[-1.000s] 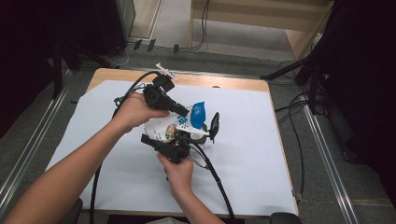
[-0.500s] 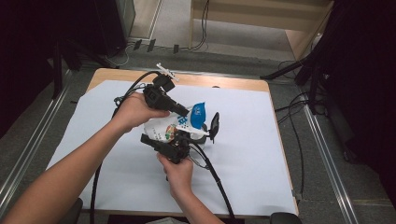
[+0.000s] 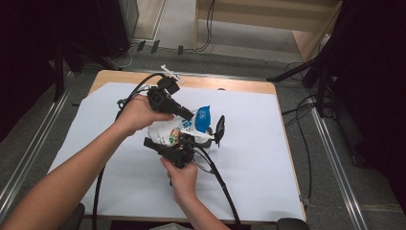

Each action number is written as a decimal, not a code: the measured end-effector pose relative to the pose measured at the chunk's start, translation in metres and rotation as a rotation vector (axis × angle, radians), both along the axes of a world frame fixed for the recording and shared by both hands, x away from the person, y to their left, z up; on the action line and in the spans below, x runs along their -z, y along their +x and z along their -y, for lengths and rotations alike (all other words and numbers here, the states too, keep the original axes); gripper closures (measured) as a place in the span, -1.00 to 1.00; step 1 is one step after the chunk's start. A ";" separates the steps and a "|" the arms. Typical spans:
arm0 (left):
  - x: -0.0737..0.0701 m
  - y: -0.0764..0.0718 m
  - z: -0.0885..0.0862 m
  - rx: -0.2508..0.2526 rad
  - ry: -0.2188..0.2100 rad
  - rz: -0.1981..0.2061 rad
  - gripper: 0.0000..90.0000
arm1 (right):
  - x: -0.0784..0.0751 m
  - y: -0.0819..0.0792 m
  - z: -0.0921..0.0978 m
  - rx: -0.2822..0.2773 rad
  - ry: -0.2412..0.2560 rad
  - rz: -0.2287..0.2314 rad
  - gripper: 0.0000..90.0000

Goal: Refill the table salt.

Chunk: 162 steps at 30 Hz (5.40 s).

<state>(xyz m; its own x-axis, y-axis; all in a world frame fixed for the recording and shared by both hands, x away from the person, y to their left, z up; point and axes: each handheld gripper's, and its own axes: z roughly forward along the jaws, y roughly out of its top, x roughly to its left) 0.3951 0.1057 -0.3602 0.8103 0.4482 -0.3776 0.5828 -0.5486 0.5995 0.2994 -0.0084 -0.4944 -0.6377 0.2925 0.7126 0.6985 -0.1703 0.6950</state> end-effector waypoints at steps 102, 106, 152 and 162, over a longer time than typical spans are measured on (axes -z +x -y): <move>0.001 0.001 0.006 0.002 0.010 0.007 0.89 | 0.002 0.004 0.004 0.004 0.024 -0.013 0.55; 0.002 0.000 0.007 0.004 0.012 0.010 0.89 | 0.003 0.004 0.005 0.007 0.023 -0.012 0.55; 0.000 -0.001 0.006 -0.007 0.005 0.017 0.90 | -0.001 0.003 0.004 0.002 0.022 -0.017 0.55; 0.000 0.000 0.006 -0.006 0.009 0.018 0.90 | -0.001 0.004 0.003 0.003 0.025 -0.019 0.55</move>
